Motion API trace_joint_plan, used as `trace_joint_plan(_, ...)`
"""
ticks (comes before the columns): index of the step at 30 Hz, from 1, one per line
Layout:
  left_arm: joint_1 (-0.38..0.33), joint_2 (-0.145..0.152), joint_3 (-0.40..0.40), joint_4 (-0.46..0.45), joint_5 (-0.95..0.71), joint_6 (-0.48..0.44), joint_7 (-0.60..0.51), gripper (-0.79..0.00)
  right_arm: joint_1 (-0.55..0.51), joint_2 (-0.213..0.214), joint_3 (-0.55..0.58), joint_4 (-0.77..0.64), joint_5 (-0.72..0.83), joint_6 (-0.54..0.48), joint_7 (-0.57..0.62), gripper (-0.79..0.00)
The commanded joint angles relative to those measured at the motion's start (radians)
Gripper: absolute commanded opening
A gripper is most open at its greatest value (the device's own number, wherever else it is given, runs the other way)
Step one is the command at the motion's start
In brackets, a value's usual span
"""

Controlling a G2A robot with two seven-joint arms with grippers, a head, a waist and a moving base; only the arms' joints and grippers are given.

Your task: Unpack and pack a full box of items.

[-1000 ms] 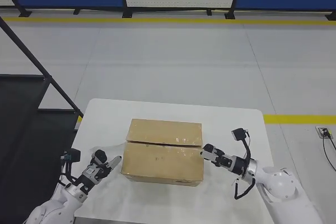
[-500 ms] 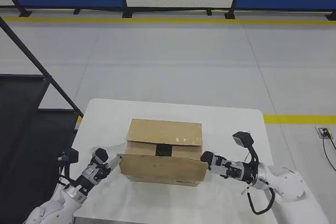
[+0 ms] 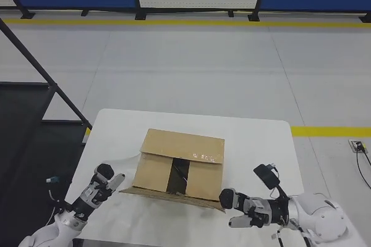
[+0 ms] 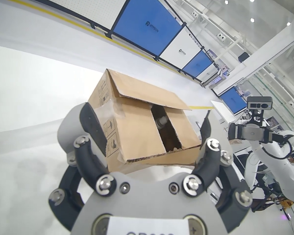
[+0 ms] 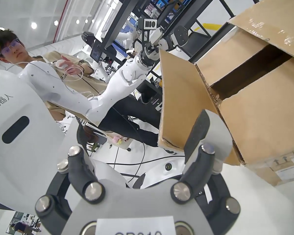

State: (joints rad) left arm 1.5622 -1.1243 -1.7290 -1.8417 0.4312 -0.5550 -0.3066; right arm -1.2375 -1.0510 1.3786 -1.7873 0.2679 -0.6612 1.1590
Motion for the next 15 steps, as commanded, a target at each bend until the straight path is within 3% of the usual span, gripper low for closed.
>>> trace_joint_plan(1, -0.007, 0.003, 0.006, 0.009, 0.046, -0.009, -0.033, 0.000, -0.002, 0.009, -0.011, -0.006, -0.011, -0.003, -0.003, 0.000)
trace_joint_plan(12, -0.057, 0.025, 0.032, 0.094, 0.249, -0.141, -0.163, 0.000, 0.005, 0.061, -0.068, -0.001, -0.110, -0.005, -0.005, 0.000)
trace_joint_plan(15, -0.070, 0.027, 0.052, 0.111, 0.281, -0.155, -0.156, 0.000, -0.001, 0.063, -0.044, 0.013, -0.109, 0.069, -0.078, 0.000)
